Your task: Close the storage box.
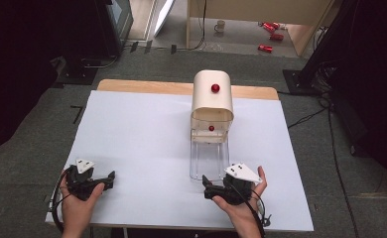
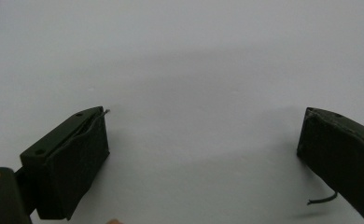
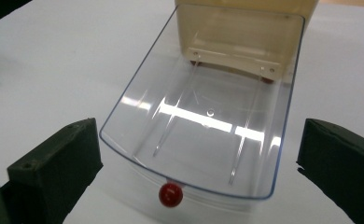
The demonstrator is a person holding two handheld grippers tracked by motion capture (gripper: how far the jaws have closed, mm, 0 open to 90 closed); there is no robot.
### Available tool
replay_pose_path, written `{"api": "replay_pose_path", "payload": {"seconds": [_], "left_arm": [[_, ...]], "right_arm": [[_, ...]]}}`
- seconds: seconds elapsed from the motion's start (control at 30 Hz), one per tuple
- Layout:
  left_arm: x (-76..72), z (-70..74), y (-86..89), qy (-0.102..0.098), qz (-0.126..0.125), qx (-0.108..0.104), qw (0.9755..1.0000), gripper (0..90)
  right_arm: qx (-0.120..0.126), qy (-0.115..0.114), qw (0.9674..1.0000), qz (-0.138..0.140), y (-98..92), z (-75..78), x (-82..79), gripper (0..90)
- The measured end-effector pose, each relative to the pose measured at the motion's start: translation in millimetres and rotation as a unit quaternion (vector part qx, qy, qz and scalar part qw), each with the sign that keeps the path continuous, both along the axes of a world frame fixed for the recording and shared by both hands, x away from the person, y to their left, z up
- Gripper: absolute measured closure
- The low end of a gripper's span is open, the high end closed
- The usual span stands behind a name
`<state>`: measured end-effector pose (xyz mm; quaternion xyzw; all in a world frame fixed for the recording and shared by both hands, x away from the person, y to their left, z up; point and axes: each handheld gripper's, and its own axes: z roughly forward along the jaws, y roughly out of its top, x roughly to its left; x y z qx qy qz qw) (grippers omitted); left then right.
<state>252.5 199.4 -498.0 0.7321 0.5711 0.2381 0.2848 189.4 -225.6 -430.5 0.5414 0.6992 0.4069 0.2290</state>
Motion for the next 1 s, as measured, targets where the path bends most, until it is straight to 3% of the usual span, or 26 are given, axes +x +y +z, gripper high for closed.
{"api": "replay_pose_path", "payload": {"seconds": [0.33,0.63,0.83,0.9,0.93,0.97,1.0], "left_arm": [[0.1,-0.1,-0.1,-0.001,0.001,-0.001,1.0000,1.9],[0.1,-0.1,-0.1,0.000,0.000,-0.001,1.0000,1.9],[0.2,0.0,-0.1,0.000,0.001,-0.001,1.0000,1.9],[0.2,-0.1,-0.1,0.000,0.001,-0.001,1.0000,1.9],[0.2,0.0,0.0,0.000,0.000,-0.001,1.0000,1.9],[0.2,0.0,0.0,0.000,0.000,-0.001,1.0000,1.9],[0.2,0.0,0.0,0.000,0.000,-0.001,1.0000,1.9]], "right_arm": [[0.016,0.016,0.9997,-0.012,-4.9,-17.7,-19.4,0.0],[0.029,0.044,0.9986,-0.009,1.4,-36.4,-26.9,0.0],[0.024,0.053,0.9982,-0.015,3.9,-46.2,-27.5,0.3],[0.020,0.053,0.9982,-0.018,6.3,-48.7,-27.3,4.0],[0.010,0.051,0.9983,-0.025,9.7,-50.7,-26.9,11.6],[0.010,0.051,0.9983,-0.025,9.7,-50.7,-26.9,11.6],[0.001,0.046,0.9984,-0.035,13.1,-52.3,-26.3,20.2]]}}
